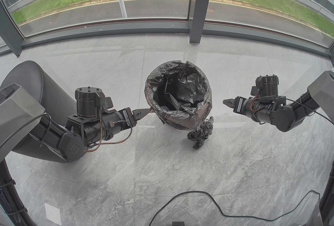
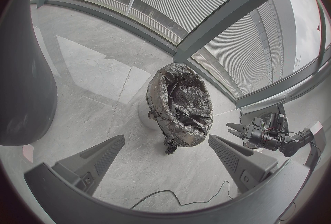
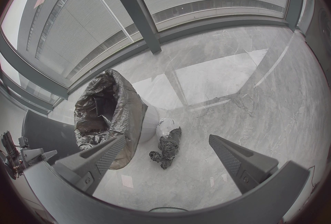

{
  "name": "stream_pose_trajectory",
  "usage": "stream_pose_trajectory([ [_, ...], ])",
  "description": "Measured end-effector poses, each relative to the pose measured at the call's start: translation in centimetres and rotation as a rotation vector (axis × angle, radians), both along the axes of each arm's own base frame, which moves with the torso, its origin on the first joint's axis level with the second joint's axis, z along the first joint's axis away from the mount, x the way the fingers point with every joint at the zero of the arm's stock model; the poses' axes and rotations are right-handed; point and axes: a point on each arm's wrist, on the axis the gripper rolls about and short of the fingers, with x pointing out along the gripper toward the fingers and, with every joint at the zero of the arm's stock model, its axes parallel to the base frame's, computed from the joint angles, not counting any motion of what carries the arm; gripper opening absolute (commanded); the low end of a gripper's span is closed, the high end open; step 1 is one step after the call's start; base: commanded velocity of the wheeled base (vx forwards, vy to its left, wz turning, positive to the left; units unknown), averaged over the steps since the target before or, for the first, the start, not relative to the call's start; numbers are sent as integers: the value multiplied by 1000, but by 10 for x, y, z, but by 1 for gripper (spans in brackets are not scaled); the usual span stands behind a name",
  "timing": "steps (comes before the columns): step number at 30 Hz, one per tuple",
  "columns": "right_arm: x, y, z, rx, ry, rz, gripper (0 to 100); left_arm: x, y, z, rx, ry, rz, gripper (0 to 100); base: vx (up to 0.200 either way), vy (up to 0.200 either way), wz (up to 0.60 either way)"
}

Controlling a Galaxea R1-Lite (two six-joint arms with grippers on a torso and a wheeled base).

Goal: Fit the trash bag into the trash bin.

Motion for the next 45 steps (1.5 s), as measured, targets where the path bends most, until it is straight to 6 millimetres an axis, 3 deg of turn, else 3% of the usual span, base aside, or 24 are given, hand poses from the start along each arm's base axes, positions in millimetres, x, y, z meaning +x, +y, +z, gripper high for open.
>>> stream_pose_trajectory([
  [13,12,-3,-34,-11,76,-26,100,1,-1,-4,3,8,0,100,200,0,0],
  [30,7,2,-89,-173,262,85,100,6,-1,-5,-2,-23,36,100,0,0,0],
  [45,54,36,-104,-171,296,167,100,9,0,-8,-16,-14,41,100,0,0,0],
])
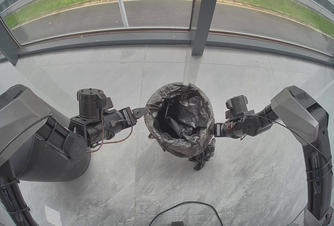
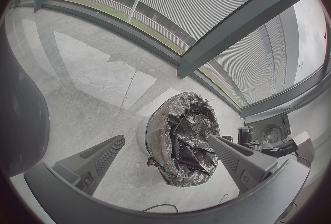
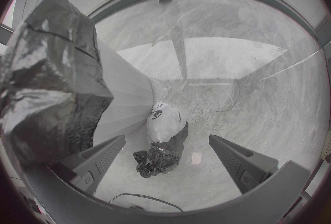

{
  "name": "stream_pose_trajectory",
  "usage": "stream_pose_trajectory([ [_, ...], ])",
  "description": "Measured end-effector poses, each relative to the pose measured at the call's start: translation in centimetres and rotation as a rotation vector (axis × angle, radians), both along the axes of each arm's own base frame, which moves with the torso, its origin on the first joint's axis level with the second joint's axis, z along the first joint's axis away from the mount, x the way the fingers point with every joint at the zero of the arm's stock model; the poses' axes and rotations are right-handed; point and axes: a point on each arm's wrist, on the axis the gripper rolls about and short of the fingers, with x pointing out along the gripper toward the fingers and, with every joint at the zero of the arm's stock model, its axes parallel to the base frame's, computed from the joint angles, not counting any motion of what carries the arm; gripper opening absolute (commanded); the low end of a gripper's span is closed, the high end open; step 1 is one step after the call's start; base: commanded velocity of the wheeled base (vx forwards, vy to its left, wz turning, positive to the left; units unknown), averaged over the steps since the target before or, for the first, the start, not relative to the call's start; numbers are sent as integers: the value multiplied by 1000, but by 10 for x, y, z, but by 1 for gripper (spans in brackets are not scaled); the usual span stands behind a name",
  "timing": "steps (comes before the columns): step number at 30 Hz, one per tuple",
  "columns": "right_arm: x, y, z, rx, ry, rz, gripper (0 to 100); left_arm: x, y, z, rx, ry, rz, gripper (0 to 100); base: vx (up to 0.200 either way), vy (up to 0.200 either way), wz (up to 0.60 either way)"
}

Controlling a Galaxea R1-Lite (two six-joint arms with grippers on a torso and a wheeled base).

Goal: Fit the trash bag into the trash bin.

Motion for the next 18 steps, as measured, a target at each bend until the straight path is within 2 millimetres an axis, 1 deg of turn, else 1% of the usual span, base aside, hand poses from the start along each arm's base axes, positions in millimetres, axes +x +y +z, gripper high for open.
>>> stream_pose_trajectory([
  [7,21,14,6,2,75,6,100,0,1,-1,-2,3,0,100,0,0,0],
  [12,30,21,5,-2,159,-2,100,1,1,-2,-2,6,0,100,0,0,0],
  [15,34,24,1,0,180,-6,100,1,1,-4,0,11,0,100,0,0,0],
  [17,36,25,-5,-4,201,-7,100,2,0,-5,1,13,0,100,0,0,0],
  [18,35,25,-11,-11,228,-8,100,2,0,-6,1,15,-1,100,0,0,0],
])
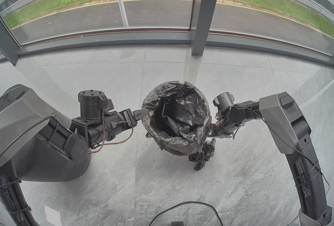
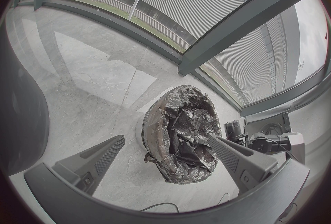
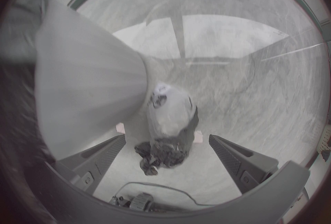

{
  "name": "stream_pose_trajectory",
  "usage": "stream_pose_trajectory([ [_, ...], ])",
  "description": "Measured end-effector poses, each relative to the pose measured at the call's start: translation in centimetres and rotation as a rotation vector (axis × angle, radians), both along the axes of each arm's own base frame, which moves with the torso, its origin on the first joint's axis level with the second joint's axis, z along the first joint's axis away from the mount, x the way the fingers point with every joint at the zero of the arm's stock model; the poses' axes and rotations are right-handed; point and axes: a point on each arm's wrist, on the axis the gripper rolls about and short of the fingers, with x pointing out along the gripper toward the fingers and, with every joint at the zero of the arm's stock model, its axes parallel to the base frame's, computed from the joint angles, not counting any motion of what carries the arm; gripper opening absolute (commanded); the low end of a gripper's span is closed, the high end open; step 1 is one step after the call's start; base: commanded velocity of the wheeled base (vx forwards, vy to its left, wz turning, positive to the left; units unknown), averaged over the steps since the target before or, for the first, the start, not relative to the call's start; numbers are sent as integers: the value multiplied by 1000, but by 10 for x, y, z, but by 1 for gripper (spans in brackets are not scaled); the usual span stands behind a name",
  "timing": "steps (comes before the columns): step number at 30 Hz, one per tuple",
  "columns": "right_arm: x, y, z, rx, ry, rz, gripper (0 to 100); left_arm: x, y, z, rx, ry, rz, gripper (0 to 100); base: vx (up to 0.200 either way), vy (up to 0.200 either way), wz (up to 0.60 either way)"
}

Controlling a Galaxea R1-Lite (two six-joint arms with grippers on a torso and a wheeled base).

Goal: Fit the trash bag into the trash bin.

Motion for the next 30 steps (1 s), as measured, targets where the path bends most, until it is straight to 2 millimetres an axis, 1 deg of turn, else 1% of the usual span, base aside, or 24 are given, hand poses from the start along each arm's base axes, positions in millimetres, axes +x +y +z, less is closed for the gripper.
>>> stream_pose_trajectory([
  [2,-2,0,-10,-7,46,4,100,0,0,-1,1,3,0,100,0,0,0],
  [3,-5,-1,-19,-13,91,7,100,0,0,-2,2,4,0,100,0,0,0],
  [4,-6,-1,-22,-16,105,7,100,0,0,-2,2,5,0,100,0,0,0],
  [9,-17,-5,-49,-55,254,8,100,1,0,-4,4,8,0,100,0,0,0],
  [11,-21,-6,-60,-67,295,7,100,1,-1,-4,4,9,-1,100,0,0,0],
  [12,-23,-7,-70,-74,320,6,100,2,-1,-5,5,12,2,100,0,0,0],
  [14,-25,-8,-78,-77,342,-1,100,3,-1,-6,7,12,3,100,0,0,0],
  [22,-29,-10,-92,-86,386,-17,100,3,-2,-8,9,17,3,100,0,0,0],
  [26,-38,-12,-97,-111,479,-16,100,3,-2,-8,9,16,3,100,0,0,0],
  [30,-56,-16,-105,-151,647,-15,100,3,-3,-8,9,16,2,100,0,0,0],
])
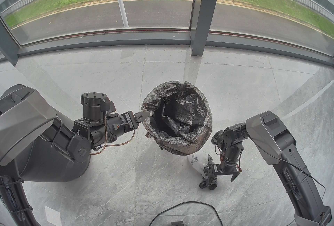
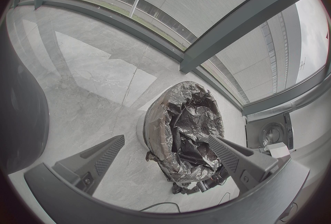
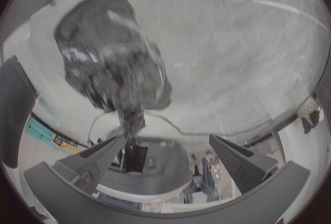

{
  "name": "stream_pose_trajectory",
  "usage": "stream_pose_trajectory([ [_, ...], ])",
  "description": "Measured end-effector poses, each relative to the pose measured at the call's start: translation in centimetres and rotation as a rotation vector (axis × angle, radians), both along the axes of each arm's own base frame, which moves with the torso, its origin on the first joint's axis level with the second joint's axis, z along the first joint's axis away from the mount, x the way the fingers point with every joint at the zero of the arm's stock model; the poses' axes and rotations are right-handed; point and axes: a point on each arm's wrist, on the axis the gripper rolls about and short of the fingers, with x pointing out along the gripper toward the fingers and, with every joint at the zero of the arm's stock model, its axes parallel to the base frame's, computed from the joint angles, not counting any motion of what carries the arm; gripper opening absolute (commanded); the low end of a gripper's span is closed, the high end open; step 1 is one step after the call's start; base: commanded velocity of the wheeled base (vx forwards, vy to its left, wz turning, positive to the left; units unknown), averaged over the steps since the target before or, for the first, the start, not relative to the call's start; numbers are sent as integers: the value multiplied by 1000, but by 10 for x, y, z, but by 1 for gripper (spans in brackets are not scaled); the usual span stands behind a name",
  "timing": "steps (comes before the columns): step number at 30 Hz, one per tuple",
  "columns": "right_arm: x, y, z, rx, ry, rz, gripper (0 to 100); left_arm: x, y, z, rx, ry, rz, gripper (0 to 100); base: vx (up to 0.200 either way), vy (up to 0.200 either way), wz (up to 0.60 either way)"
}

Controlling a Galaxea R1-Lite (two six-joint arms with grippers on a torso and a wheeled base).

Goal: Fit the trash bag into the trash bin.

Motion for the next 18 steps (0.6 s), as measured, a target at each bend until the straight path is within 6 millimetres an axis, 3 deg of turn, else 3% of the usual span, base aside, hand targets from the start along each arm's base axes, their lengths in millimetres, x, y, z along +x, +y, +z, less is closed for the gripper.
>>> stream_pose_trajectory([
  [7,-23,5,-9,-44,197,-16,100,0,0,-1,1,-1,1,100,0,0,0],
  [13,-26,17,-8,-38,179,12,100,0,-1,-1,2,0,-1,100,0,0,0],
  [18,-17,24,-9,1,74,34,100,0,-1,-1,2,-1,-1,100,0,0,0],
])
